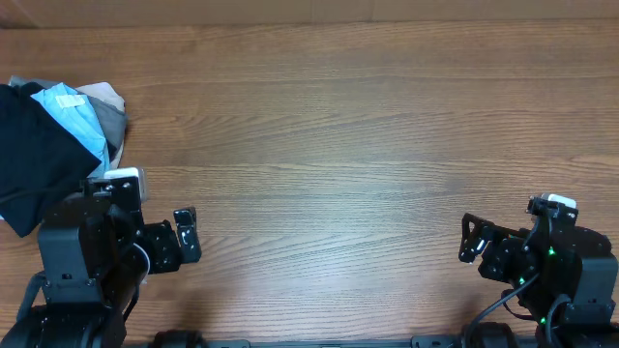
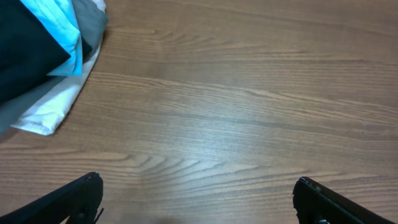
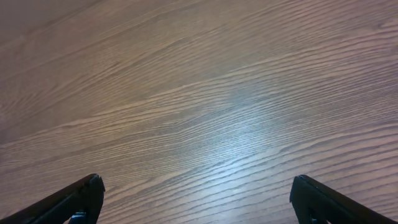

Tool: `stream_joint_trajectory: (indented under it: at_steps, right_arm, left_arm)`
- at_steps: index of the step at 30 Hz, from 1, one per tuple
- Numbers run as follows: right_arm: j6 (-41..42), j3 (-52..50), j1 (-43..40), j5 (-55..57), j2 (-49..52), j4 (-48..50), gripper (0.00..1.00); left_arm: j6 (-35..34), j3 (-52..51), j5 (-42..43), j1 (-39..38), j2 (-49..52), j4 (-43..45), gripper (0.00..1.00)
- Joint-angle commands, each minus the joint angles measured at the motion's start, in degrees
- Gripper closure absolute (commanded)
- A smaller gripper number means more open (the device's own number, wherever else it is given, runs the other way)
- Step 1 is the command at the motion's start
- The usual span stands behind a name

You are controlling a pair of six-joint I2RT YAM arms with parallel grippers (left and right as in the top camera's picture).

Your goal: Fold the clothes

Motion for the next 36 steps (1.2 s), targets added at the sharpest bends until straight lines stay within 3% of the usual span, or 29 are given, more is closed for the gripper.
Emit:
stream_joint_trajectory:
  at_steps: [1, 6, 15, 27, 36]
  right_arm:
    - [0.1, -0.1, 0.0, 0.1, -0.1, -0.5, 0.0]
    - [-0.3, -0.1, -0.1, 1.8, -0.2, 0.0, 0.0]
    - [-10.3, -5.5, -0.2, 1.6, -5.7, 15.4, 0.0]
    - [-10.3, -33.4, -0.2, 1.1, -31.9, 40.7, 0.0]
    - [-10.6, -50.1, -0.2, 1.7, -32.7, 68.0, 0.0]
  left_arm:
    - [-0.4, -0.2, -0.4, 0.2, -0.2, -0.1, 0.0]
    - [-0.4, -0.2, -0.4, 0.2, -0.2, -0.2, 0.0]
    - [-0.4, -0.2, -0.4, 0.2, -0.2, -0.2, 0.0]
    - [-0.4, -0.2, -0.4, 0.2, -0.2, -0.2, 0.0]
    - [-0.4, -0.2, -0.4, 0.2, -0.2, -0.2, 0.0]
